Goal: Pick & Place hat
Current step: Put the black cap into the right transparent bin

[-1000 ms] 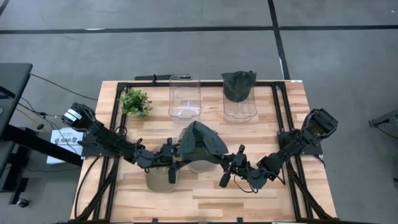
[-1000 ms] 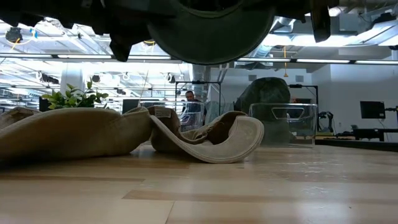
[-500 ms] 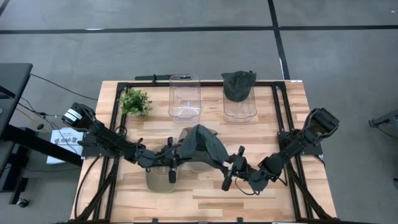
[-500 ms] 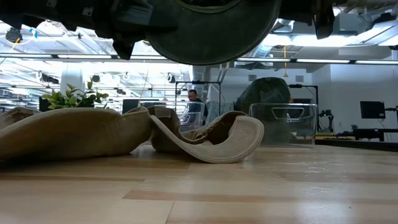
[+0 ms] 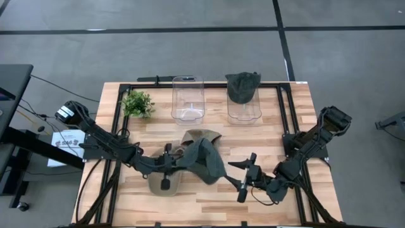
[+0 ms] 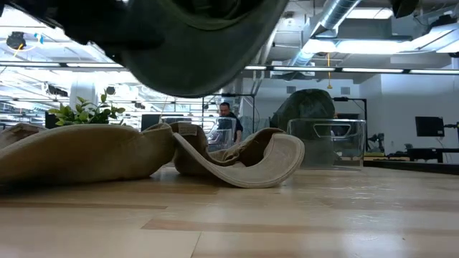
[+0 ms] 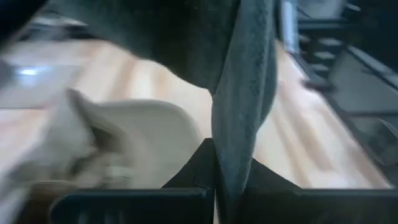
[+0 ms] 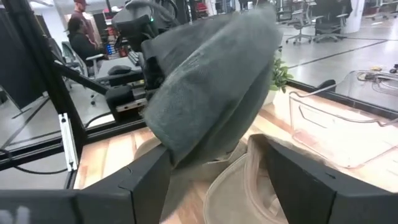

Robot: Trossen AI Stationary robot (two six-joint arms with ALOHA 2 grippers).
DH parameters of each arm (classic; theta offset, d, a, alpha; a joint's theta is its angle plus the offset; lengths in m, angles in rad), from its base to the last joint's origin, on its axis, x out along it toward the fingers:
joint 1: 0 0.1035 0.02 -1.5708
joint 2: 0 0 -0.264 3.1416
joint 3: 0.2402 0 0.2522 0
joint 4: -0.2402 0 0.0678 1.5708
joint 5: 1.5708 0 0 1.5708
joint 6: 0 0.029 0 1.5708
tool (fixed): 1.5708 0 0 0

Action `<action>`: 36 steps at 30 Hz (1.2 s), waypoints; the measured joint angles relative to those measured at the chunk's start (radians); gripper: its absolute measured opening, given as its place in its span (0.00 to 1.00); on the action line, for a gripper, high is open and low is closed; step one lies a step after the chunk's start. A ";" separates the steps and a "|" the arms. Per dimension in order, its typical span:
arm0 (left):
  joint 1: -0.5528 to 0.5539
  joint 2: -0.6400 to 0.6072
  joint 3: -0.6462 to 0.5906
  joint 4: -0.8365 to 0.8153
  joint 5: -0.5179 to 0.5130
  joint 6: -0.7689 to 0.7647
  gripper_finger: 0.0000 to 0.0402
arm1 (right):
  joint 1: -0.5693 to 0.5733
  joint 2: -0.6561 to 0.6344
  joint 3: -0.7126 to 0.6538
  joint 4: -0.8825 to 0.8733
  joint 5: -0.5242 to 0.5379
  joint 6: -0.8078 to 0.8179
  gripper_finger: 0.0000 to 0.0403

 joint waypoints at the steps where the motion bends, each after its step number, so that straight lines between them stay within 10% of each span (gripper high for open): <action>1: -0.005 0.000 0.000 -0.012 0.030 -0.007 0.03 | 0.000 0.000 0.000 0.005 -0.004 0.000 0.62; 10: 0.003 0.002 -0.003 -0.153 0.145 -0.109 0.03 | -0.019 -0.001 0.000 0.040 -0.027 0.010 0.62; 25: 0.004 0.002 -0.002 -0.153 0.140 -0.141 0.03 | -0.203 -0.001 0.000 0.081 -0.506 0.105 0.62; 36: 0.004 0.002 -0.002 -0.153 0.137 -0.142 0.03 | -0.298 0.000 0.000 -0.007 -0.546 0.149 0.62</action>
